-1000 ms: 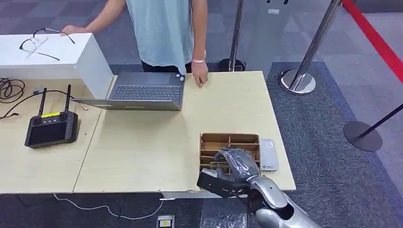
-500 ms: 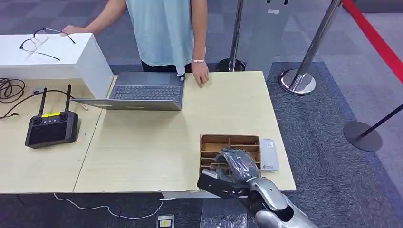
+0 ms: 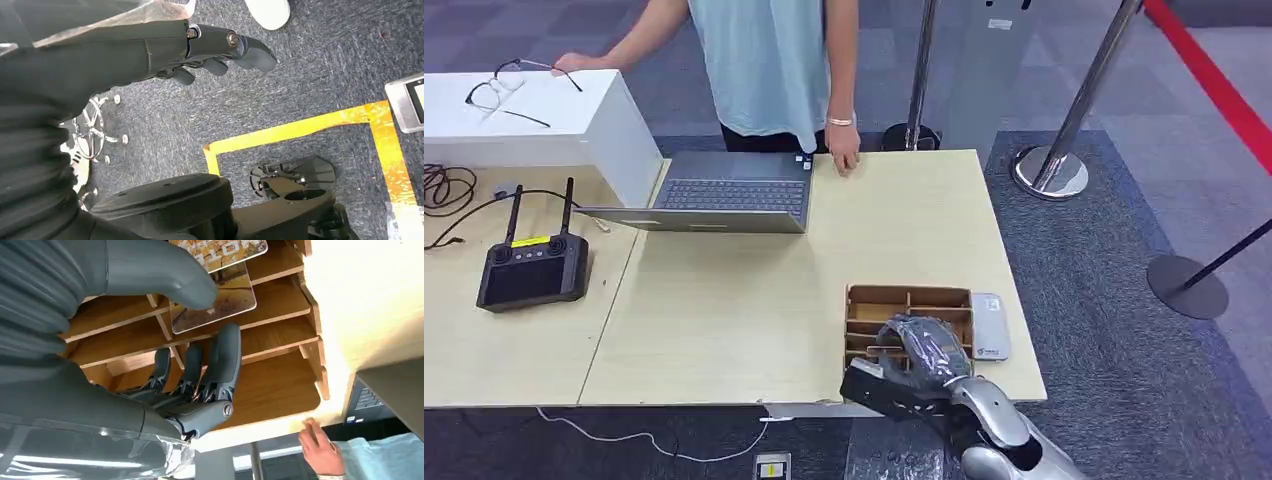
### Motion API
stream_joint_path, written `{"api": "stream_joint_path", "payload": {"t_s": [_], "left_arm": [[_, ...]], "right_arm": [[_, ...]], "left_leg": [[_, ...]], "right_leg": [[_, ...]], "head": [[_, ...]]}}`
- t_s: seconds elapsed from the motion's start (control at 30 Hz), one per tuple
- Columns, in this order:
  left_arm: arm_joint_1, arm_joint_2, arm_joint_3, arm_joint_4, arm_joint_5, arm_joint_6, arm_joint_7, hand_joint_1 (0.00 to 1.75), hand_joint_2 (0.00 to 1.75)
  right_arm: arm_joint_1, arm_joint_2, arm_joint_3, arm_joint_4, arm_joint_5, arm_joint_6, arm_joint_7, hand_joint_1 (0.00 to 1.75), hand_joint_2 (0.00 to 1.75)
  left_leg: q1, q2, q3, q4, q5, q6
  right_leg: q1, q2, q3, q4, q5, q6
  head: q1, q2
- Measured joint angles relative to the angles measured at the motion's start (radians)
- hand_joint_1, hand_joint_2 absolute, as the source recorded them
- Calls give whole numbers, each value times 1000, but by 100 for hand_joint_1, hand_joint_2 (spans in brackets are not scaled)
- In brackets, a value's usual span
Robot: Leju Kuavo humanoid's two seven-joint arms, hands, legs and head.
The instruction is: Pass the card to the sensor for recognition and then transmit it.
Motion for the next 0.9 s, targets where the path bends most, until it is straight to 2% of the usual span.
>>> {"api": "stream_joint_path", "payload": {"t_s": [0.1, 0.17, 0.3, 0.37, 0.53, 0.6, 0.67, 0.9], "left_arm": [[0, 0, 0, 0, 0, 0, 0, 0, 175], [0, 0, 0, 0, 0, 0, 0, 0, 175], [0, 0, 0, 0, 0, 0, -2, 0, 175], [0, 0, 0, 0, 0, 0, -3, 0, 175], [-1, 0, 0, 0, 0, 0, -5, 0, 175], [0, 0, 0, 0, 0, 1, -5, 0, 175], [0, 0, 0, 0, 1, 2, -5, 0, 175], [-1, 0, 0, 0, 2, 6, -15, 0, 175]], "right_arm": [[0, 0, 0, 0, -2, -1, 0, 101, 175], [1, 0, 0, 0, -3, -1, 0, 110, 175], [7, 0, 0, 3, -8, 2, 1, 110, 175], [7, 1, 0, 2, -8, 1, 1, 115, 175], [8, 1, 0, 3, -9, 0, 1, 150, 175], [8, 2, 0, 3, -9, -1, 1, 169, 175], [8, 2, 0, 3, -10, -4, 1, 175, 175], [10, 2, 1, 2, -11, -14, 0, 175, 175]], "left_leg": [[0, 0, 0, 0, 0, 0], [0, 0, 0, 0, 0, 0], [0, 0, 0, 0, 0, 0], [0, 0, 0, 0, 0, 0], [0, 0, 0, 0, 0, 0], [0, 0, 0, 0, 0, 0], [0, 0, 0, 0, 0, 0], [0, 0, 1, 0, 0, 0]], "right_leg": [[0, 0, 0, 0, 0, 0], [0, 0, 0, 0, 0, 0], [0, 0, 0, 0, 0, 0], [0, 0, 0, 0, 0, 0], [0, 0, 0, 0, 0, 0], [0, 0, 0, 0, 0, 0], [0, 0, 1, 0, 0, 0], [0, 0, 1, 0, 0, 0]], "head": [[0, 0], [0, 0], [0, 0], [0, 0], [0, 0], [0, 0], [0, 0], [0, 0]]}}
